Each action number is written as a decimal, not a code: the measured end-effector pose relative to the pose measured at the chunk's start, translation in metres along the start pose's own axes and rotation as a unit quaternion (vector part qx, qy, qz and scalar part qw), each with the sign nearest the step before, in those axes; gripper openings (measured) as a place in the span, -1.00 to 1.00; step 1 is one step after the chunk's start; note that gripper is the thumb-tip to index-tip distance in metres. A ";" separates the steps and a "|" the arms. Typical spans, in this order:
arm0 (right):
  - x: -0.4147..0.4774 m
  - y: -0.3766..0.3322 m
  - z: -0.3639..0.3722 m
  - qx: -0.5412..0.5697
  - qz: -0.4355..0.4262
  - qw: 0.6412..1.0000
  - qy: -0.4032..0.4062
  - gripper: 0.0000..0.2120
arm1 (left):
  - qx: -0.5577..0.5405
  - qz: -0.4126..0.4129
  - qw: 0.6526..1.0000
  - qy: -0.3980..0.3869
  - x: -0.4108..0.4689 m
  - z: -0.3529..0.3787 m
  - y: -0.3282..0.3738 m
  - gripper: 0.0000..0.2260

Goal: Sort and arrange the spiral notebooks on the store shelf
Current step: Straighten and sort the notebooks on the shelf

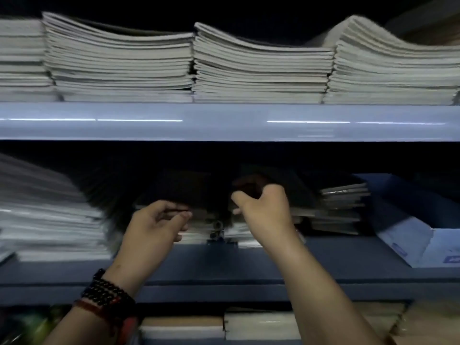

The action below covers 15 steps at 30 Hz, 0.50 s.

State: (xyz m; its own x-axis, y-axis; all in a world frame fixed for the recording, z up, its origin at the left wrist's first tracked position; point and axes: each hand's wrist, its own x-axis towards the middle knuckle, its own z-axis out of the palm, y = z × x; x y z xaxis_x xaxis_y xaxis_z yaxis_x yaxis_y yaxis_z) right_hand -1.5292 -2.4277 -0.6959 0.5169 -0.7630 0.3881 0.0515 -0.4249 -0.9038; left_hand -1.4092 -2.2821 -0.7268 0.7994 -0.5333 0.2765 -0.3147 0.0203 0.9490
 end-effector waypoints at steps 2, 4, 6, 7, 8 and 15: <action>-0.005 -0.003 0.017 -0.032 -0.023 0.999 -0.021 -0.84 | 0.002 0.002 1.000 0.015 0.005 -0.013 -0.010 -0.92; -0.009 -0.004 0.035 -0.070 -0.049 0.996 -0.034 -0.86 | 0.020 0.005 0.999 0.026 0.009 -0.025 -0.022 -0.91; -0.012 -0.002 0.050 -0.096 -0.057 0.992 -0.055 -0.82 | 0.046 0.011 0.999 0.024 0.013 -0.036 -0.035 -0.91; -0.013 0.000 0.057 -0.103 -0.061 0.990 -0.071 -0.79 | 0.055 0.013 0.998 0.020 0.015 -0.040 -0.040 -0.91; -0.015 0.003 0.065 -0.111 -0.064 0.987 -0.091 -0.79 | 0.066 0.014 0.998 0.019 0.017 -0.044 -0.046 -0.91; -0.011 0.029 0.091 -0.203 -0.056 0.950 -0.230 -0.87 | 0.194 0.053 0.979 0.022 0.022 -0.050 -0.070 -0.84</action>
State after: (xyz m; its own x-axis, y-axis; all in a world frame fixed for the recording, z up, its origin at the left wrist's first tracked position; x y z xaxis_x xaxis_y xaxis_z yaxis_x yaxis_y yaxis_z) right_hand -1.4553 -2.3873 -0.7429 0.8511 -0.4484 0.2732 -0.1581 -0.7150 -0.6810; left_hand -1.3434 -2.2529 -0.7794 0.7701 -0.5087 0.3849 -0.5614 -0.2541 0.7876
